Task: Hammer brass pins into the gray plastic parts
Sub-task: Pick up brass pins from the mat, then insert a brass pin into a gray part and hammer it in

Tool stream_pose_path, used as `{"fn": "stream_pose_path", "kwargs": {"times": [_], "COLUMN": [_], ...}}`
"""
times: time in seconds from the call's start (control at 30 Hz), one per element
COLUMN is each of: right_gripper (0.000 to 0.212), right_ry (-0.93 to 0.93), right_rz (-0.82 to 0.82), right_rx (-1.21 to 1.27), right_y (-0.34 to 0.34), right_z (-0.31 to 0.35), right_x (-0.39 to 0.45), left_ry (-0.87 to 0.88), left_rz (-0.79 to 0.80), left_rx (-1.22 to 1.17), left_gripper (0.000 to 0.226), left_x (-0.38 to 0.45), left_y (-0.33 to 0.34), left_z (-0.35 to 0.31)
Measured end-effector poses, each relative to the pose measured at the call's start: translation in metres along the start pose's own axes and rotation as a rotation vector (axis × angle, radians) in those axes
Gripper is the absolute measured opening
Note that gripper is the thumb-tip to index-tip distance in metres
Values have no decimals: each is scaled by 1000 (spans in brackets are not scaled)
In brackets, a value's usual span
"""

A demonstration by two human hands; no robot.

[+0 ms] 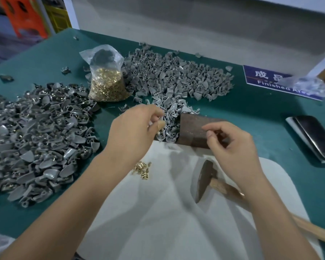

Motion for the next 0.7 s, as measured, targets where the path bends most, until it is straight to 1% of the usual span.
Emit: {"fn": "stream_pose_path", "kwargs": {"times": [0.07, 0.17, 0.37, 0.5, 0.6, 0.7], "right_gripper": [23, 20, 16, 9, 7, 14], "right_ry": [27, 43, 38, 31, 21, 6], "right_rz": [-27, -89, -181, -184, -139, -89], "right_rx": [37, 61, 45, 81, 97, 134], "right_y": [-5, -18, -37, -39, -29, -16], "right_z": [-6, -14, -27, -26, -21, -16], "right_x": [2, 7, 15, 16, 14, 11], "left_ry": [-1, 41, 96, 41, -42, -100], "left_rz": [16, 30, 185, 276, 284, 320], "left_rx": [-175, -380, -650, -890, -965, -1004], "left_gripper": [26, 19, 13, 13, 13, 16], "left_x": [7, 19, 23, 22, 24, 21], "left_y": [0, 10, 59, 74, 79, 82], "left_z": [-9, -32, -77, -83, -72, -64]}}
Point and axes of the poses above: each hand's wrist, its own x-axis towards the middle knuckle, its own y-axis out of the palm, z = x × y, the point moved 10 cm from there along x, towards the middle knuckle, and after that the axes turned 2 degrees about -z, right-handed, at the moved point
